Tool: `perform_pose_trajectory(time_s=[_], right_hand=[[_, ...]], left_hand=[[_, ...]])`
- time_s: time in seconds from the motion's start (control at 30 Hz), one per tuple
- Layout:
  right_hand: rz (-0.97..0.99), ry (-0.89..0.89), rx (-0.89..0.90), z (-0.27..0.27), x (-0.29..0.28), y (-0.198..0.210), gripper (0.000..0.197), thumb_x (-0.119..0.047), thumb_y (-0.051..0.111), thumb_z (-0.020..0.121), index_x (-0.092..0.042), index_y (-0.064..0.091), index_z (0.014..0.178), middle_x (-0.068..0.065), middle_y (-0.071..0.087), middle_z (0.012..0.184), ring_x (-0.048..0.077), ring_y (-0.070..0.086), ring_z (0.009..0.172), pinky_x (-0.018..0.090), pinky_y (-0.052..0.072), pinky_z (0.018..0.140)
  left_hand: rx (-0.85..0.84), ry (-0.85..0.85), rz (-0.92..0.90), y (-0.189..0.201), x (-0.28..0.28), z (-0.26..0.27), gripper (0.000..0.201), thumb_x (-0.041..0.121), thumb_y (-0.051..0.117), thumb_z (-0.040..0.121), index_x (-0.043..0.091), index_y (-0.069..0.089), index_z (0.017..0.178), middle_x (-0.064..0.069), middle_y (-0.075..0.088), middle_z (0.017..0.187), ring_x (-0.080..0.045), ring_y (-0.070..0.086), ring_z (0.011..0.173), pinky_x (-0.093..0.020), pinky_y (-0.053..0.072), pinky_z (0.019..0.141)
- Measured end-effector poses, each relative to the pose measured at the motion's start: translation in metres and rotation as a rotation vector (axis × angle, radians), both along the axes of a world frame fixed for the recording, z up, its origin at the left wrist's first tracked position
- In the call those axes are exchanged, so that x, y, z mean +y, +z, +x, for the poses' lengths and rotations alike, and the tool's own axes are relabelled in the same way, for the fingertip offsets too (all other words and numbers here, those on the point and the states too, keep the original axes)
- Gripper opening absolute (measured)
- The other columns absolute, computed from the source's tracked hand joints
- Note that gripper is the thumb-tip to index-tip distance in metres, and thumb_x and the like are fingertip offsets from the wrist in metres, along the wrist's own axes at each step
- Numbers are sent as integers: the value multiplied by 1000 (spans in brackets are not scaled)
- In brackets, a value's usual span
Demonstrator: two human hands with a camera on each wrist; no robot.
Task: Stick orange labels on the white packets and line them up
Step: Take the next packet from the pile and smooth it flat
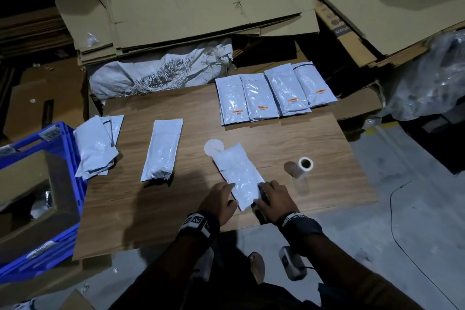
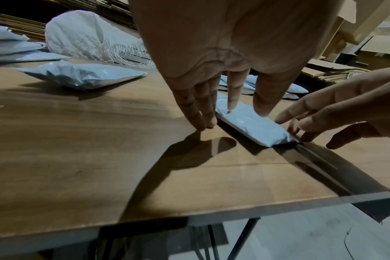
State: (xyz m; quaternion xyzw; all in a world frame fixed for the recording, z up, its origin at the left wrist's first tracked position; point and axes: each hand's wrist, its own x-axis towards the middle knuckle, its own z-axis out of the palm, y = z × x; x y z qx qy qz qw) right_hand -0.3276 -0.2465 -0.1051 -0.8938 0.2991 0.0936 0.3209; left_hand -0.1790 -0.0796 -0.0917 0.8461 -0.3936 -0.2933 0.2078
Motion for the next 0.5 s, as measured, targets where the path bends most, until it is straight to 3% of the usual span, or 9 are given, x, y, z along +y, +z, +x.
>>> perform_pose_trajectory(time_s=[0.1,0.27,0.37,0.5], right_hand=[[21,59,-32,4,7,1,43,-30,59,91,-21,57,133,5,55,128,34,46,116,38,40,95],[74,91,-63,11,11,4,59,-26,59,90,-23,48,148,4,57,138,31,42,125,38,40,102],[63,85,-92,12,4,12,59,-24,60,90,-23,50,148,4,59,136,31,44,124,37,41,102],[-62,-19,-243,-2,-28,33,55,-19,63,82,-15,61,137,12,59,124,36,53,115,43,48,97]], left_hand=[[-42,22,-34,-4,-7,5,66,22,69,90,2,46,149,-20,36,158,-35,38,145,-39,36,116],[-93,-13,-37,-8,-7,15,68,21,73,88,-1,47,146,-23,33,158,-40,46,136,-40,42,108],[-130,-38,-77,-5,-7,15,64,22,71,85,-2,52,141,-26,36,154,-44,50,130,-44,47,102],[-183,-46,-129,0,-10,9,55,23,67,84,4,60,136,-29,38,155,-46,49,133,-48,46,107]])
